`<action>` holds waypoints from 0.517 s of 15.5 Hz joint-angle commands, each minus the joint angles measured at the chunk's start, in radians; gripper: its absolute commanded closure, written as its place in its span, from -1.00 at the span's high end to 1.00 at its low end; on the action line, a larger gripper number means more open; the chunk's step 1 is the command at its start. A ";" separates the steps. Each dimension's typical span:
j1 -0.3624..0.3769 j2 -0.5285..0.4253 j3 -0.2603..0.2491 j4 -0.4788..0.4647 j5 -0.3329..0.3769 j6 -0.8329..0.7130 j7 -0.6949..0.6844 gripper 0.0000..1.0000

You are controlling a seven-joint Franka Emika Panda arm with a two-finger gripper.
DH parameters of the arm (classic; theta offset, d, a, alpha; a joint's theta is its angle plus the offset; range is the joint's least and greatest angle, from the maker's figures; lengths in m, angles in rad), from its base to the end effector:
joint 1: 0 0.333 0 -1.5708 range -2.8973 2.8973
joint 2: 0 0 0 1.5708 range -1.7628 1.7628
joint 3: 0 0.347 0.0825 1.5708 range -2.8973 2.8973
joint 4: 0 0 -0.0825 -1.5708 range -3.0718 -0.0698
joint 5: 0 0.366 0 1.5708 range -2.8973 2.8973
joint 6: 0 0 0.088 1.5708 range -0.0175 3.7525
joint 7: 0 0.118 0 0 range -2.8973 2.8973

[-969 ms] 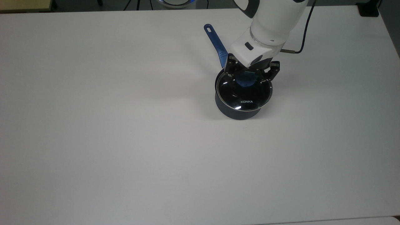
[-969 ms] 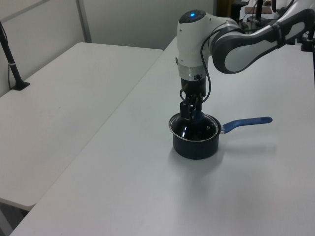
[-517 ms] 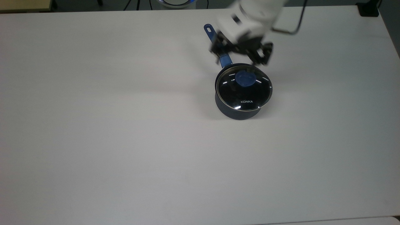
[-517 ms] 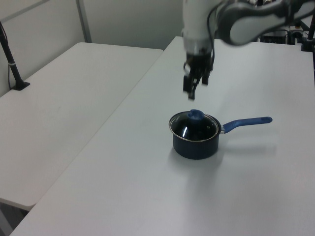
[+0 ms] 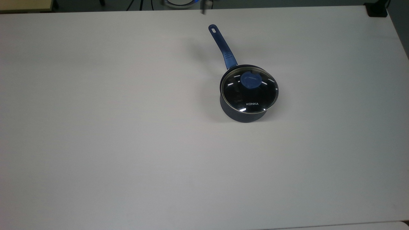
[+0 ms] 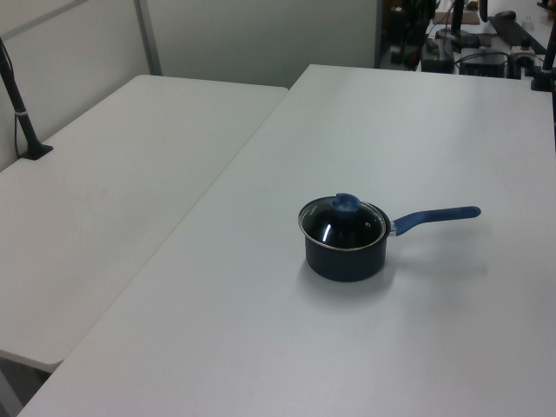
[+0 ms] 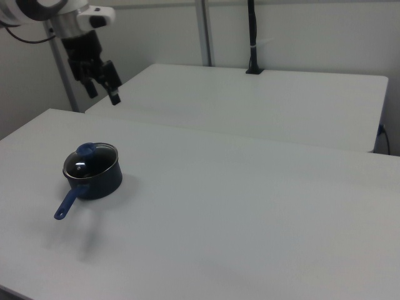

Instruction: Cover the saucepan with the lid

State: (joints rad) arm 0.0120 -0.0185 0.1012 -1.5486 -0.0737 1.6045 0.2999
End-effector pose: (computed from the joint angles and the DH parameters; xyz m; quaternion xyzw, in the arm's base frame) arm 0.5324 0.0526 0.6679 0.9942 -0.0932 0.0441 0.0294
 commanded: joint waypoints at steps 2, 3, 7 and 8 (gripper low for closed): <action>0.009 -0.015 -0.084 -0.053 0.019 0.018 -0.163 1.00; 0.009 -0.018 -0.100 -0.057 0.022 0.018 -0.210 1.00; 0.016 -0.017 -0.112 -0.057 0.023 0.031 -0.225 1.00; 0.014 -0.017 -0.112 -0.057 0.023 0.049 -0.226 1.00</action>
State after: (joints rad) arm 0.0081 -0.0225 0.0072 -1.5859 -0.0679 1.6071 0.0994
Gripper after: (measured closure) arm 0.000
